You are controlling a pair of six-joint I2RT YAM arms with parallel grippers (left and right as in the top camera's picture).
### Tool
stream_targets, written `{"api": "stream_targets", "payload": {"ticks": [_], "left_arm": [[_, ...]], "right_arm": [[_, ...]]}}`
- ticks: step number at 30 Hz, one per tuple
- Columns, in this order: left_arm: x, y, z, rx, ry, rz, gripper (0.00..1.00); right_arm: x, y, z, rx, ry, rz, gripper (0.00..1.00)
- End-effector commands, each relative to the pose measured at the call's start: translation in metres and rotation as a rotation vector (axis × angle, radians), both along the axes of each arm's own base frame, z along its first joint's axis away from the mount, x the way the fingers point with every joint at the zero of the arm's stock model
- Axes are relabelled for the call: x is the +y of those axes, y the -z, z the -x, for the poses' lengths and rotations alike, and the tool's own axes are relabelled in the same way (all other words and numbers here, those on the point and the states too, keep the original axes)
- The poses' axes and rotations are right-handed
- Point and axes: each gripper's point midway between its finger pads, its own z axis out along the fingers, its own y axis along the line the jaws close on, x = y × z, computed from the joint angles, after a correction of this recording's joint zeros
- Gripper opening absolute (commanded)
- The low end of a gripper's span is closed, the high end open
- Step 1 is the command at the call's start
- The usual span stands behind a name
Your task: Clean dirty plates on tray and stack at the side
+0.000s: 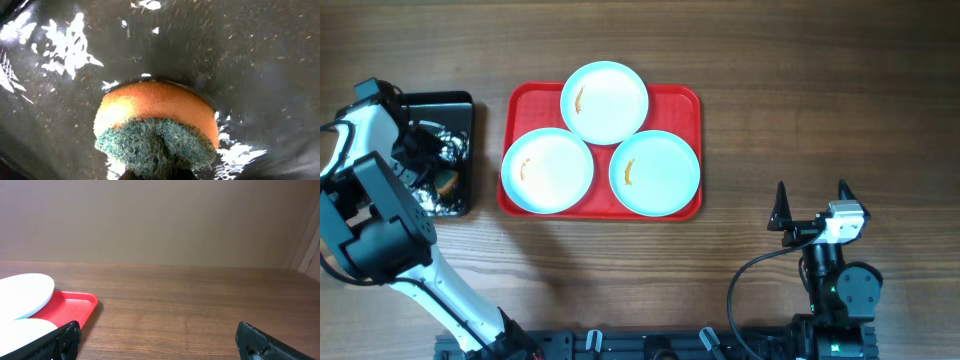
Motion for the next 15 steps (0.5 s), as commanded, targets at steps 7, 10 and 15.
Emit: {"api": "stream_targets", "payload": {"ticks": [7, 10, 15], "left_arm": [[0.003, -0.06, -0.004, -0.113, -0.002, -0.055, 0.04], [-0.007, -0.08, -0.013, -0.198, 0.007, -0.018, 0.04], [-0.026, -0.118, -0.033, -0.376, 0.04, 0.062, 0.04]], "right_arm": [[-0.004, -0.002, 0.0, -0.009, 0.018, 0.018, 1.0], [-0.004, -0.002, 0.0, -0.009, 0.018, 0.018, 1.0], [-0.004, -0.002, 0.0, -0.009, 0.018, 0.018, 1.0]]}}
